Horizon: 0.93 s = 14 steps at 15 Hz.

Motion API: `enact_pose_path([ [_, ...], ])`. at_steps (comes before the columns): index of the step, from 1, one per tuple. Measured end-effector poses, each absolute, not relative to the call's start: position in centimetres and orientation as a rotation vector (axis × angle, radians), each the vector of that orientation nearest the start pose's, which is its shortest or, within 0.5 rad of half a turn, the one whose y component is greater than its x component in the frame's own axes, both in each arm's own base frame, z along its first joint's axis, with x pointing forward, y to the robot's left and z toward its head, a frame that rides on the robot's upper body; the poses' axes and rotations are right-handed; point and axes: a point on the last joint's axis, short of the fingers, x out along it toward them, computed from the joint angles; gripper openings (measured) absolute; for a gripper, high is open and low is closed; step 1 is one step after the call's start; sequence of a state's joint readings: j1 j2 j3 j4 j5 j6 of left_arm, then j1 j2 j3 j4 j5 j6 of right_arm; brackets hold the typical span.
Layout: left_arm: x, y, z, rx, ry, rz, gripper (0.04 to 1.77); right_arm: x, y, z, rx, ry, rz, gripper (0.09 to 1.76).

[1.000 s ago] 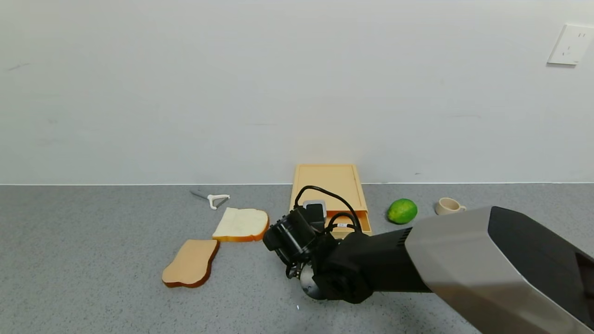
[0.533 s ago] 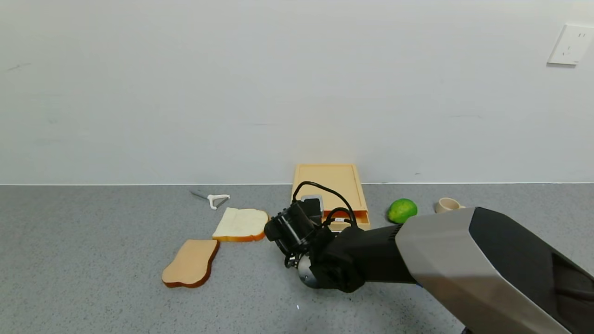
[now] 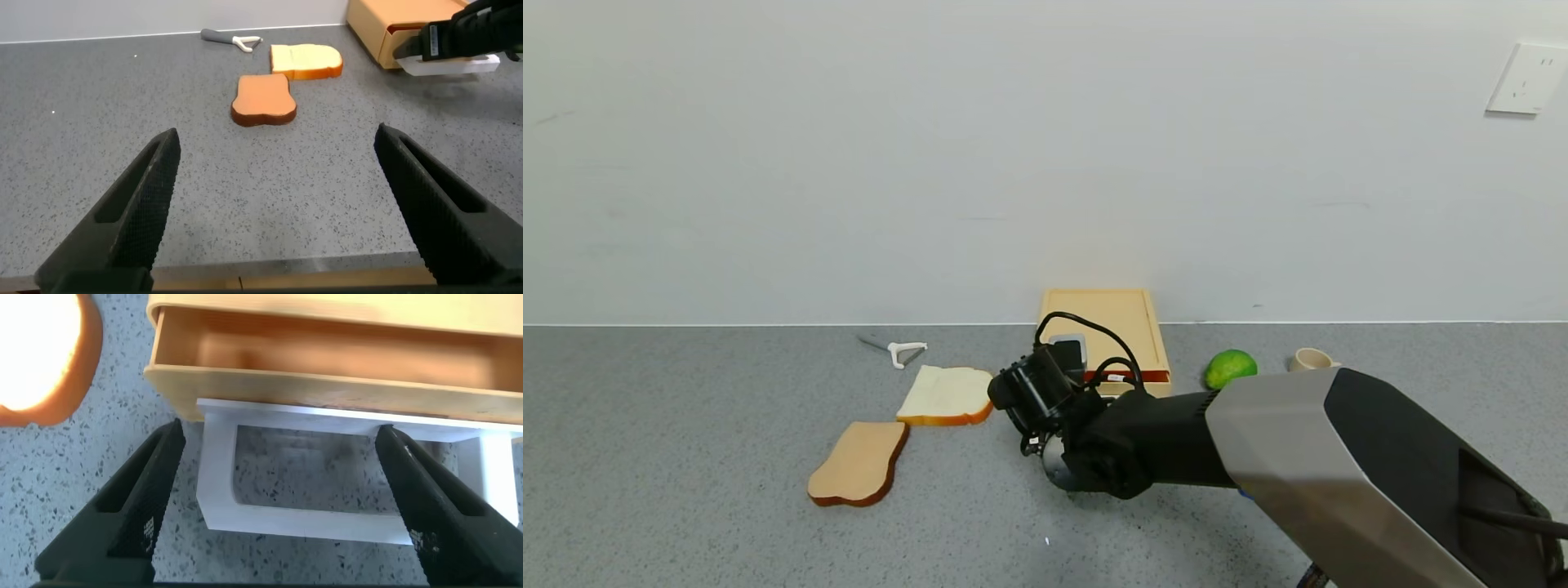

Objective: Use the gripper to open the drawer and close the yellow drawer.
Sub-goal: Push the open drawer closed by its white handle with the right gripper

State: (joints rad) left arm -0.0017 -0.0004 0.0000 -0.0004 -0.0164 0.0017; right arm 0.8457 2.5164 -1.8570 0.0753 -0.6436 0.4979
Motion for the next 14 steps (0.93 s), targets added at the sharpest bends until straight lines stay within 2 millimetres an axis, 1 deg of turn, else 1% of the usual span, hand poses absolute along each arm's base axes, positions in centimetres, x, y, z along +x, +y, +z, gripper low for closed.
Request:
enact_pose_path([
  [10, -2.3, 0.0, 7.6, 0.002, -0.001, -0.018, 1.72, 35.7, 37.0, 6.2, -0.011, 0.533, 0.056, 1.71],
  [14, -2.3, 0.0, 7.6, 0.002, -0.001, -0.018, 1.72, 36.0, 36.9, 6.0, -0.017, 0.531, 0.055, 1.71],
])
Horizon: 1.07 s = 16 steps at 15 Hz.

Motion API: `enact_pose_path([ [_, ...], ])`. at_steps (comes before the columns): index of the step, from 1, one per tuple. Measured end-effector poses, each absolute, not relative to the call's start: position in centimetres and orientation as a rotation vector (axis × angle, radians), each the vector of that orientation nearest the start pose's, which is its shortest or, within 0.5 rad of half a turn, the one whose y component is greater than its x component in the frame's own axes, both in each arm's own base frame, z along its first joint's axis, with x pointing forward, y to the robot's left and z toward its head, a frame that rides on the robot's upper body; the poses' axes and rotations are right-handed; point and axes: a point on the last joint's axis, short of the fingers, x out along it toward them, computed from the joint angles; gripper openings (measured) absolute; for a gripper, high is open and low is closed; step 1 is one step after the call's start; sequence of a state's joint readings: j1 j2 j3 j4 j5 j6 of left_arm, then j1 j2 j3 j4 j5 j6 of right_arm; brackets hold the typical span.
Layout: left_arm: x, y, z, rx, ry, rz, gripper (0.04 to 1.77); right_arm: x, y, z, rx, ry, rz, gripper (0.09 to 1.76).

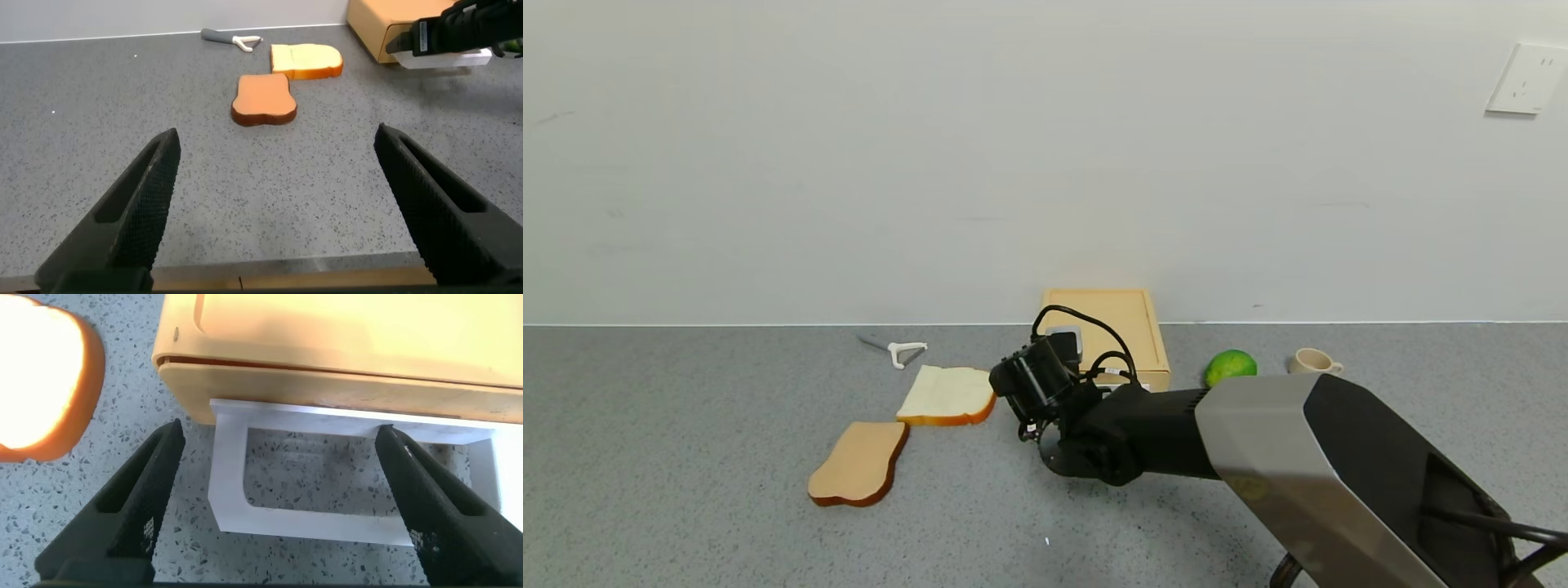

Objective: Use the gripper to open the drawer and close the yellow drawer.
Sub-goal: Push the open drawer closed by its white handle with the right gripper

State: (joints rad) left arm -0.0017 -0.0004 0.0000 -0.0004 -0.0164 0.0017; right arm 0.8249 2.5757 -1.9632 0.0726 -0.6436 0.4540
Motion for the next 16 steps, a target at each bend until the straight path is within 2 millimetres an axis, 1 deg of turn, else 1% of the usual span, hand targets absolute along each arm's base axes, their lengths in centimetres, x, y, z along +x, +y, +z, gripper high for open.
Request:
enact_pose_path([
  [13, -2.28, -0.03, 7.56, 0.002, -0.001, -0.019, 1.72, 36.59, 36.49, 6.14, -0.037, 0.522, 0.053, 1.71],
  [16, -2.28, -0.03, 7.55, 0.002, -0.001, -0.018, 1.72, 36.22, 36.53, 6.91, -0.042, 0.52, 0.063, 1.71],
])
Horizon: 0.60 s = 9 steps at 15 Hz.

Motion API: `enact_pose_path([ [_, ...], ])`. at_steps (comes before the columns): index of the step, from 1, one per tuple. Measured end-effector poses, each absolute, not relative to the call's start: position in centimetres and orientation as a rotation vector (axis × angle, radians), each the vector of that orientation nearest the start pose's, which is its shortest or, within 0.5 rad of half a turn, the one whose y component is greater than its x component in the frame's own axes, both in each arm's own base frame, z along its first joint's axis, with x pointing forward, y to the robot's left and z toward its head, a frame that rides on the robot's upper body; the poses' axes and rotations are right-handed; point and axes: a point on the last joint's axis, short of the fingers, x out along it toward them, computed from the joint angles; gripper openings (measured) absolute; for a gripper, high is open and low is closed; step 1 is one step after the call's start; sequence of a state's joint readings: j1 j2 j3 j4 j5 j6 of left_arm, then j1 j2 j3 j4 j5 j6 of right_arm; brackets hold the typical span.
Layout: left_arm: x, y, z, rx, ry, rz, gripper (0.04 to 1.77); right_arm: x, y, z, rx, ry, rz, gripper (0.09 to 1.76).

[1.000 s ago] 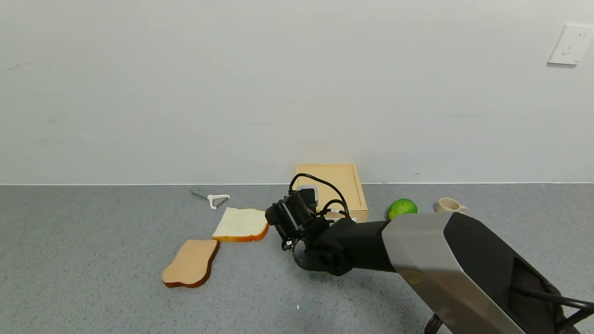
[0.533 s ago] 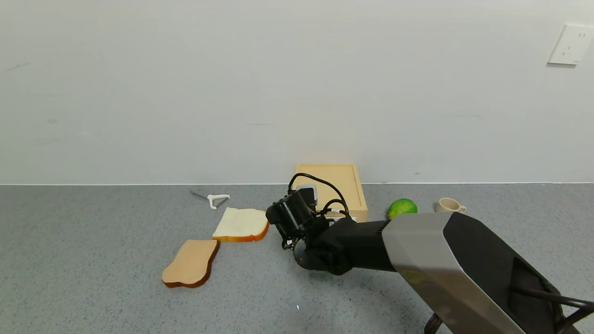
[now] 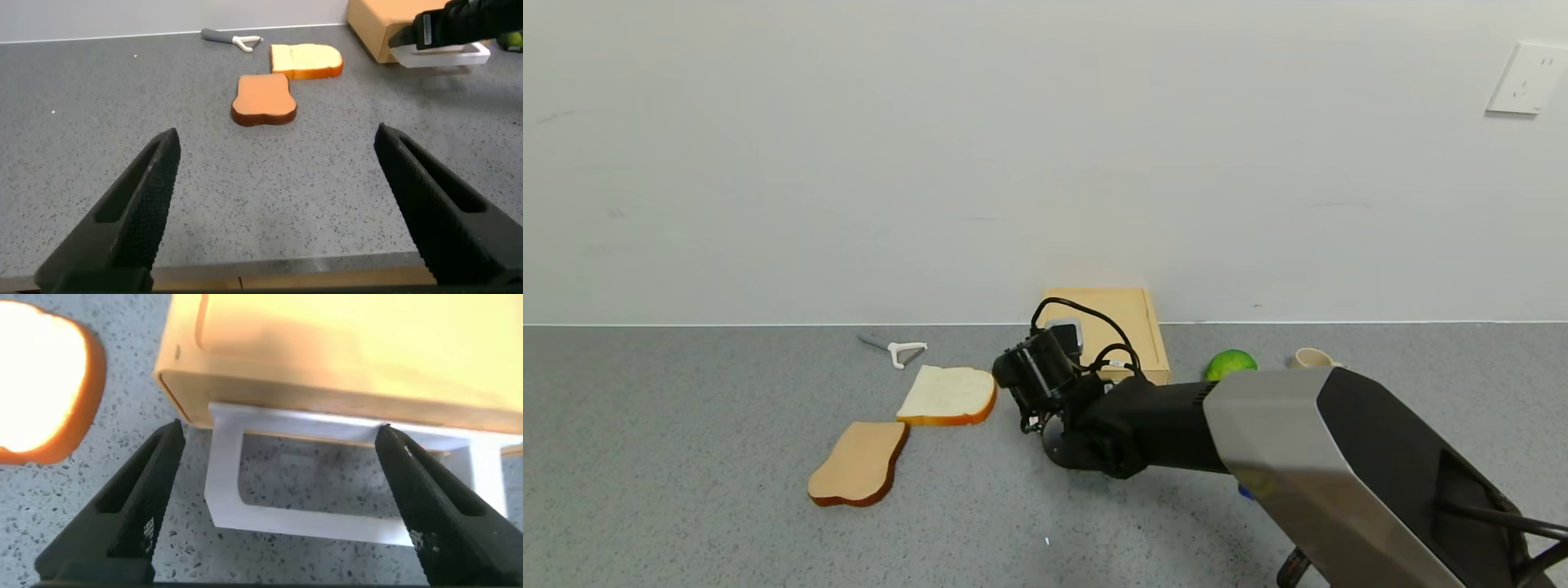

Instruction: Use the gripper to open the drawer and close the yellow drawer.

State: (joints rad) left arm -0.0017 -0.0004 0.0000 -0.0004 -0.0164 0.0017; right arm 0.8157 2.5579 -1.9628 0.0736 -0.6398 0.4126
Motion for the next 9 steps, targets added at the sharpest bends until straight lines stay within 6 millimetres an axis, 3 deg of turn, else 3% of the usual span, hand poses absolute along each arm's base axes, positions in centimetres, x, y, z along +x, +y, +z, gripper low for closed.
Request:
enact_pose_path([
  [5, -2.3, 0.0, 7.6, 0.002, -0.001, -0.019, 1.72, 33.8, 36.4, 10.3, -0.072, 0.515, 0.145, 1.71],
  [9, -2.3, 0.0, 7.6, 0.002, -0.001, -0.019, 1.72, 30.6, 34.5, 16.4, -0.08, 0.495, 0.311, 1.71],
])
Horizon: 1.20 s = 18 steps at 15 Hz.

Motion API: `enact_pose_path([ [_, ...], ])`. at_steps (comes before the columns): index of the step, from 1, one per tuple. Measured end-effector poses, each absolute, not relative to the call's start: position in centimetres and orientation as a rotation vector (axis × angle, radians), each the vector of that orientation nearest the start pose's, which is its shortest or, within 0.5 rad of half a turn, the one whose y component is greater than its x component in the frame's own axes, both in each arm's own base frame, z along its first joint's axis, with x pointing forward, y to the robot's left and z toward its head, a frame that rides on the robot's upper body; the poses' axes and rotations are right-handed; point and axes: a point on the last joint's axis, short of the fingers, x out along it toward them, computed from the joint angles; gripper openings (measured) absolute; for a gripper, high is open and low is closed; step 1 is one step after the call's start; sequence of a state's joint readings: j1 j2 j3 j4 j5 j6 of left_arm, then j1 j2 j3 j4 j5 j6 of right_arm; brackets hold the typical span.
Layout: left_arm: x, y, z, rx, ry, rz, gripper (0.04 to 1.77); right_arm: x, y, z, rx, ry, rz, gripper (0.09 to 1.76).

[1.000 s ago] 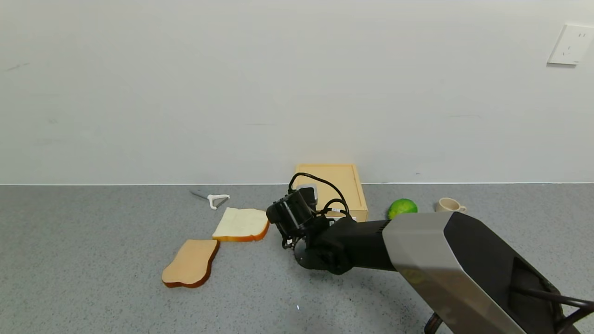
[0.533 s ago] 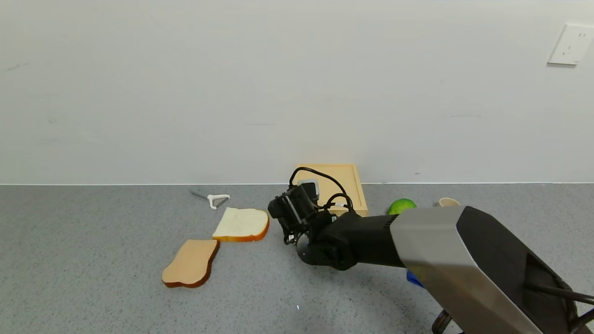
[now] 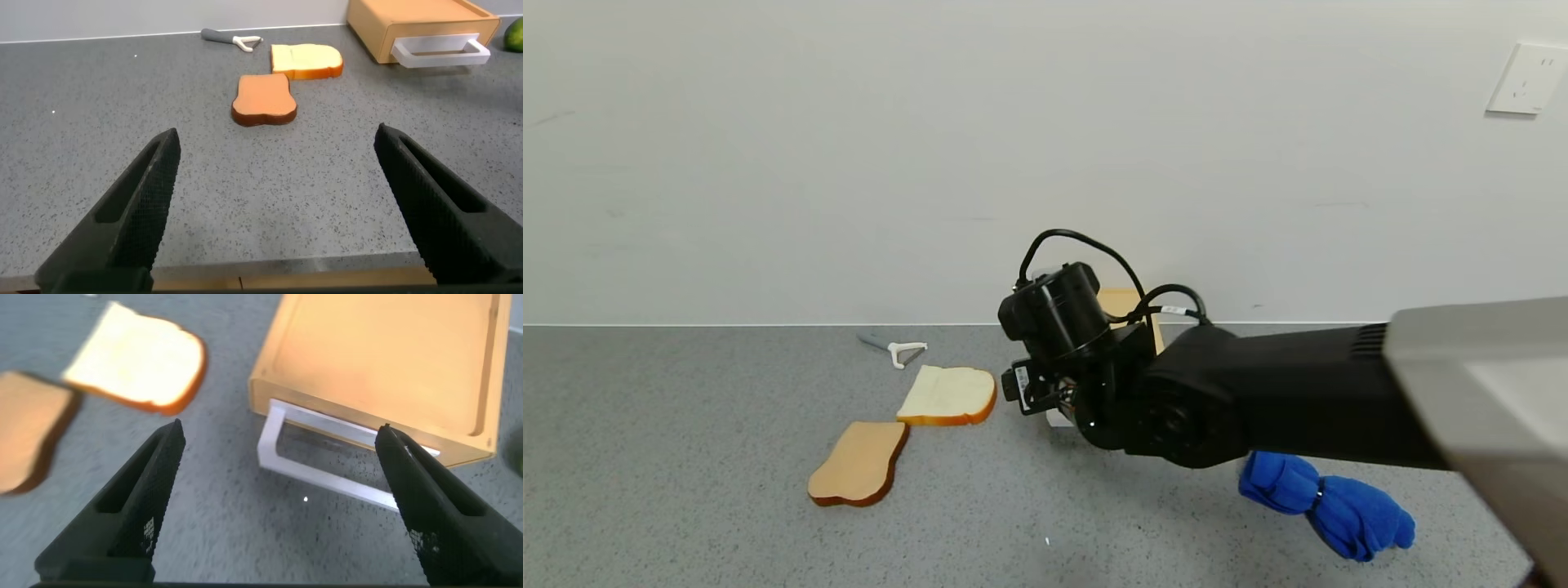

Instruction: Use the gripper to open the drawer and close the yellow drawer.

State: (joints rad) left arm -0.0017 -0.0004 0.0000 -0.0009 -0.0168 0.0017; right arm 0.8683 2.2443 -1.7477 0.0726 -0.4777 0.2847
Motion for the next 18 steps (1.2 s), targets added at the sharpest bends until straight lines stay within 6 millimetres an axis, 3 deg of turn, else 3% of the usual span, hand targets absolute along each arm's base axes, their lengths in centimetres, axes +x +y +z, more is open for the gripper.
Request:
enact_pose_path([
  [4, -2.3, 0.0, 7.6, 0.002, -0.001, -0.019, 1.72, 26.9, 29.8, 21.7, -0.115, 0.483, 0.517, 1.71],
  [7, -2.3, 0.0, 7.6, 0.002, -0.001, -0.019, 1.72, 24.4, 25.5, 23.8, -0.118, 0.486, 0.604, 1.71],
  [11, -2.3, 0.0, 7.6, 0.002, -0.001, -0.018, 1.72, 20.8, 19.7, 25.3, -0.103, 0.474, 0.679, 1.71],
  [18, -2.3, 0.0, 7.6, 0.001, -0.001, -0.019, 1.72, 14.1, 11.0, 26.4, -0.041, 0.377, 0.609, 1.71],
])
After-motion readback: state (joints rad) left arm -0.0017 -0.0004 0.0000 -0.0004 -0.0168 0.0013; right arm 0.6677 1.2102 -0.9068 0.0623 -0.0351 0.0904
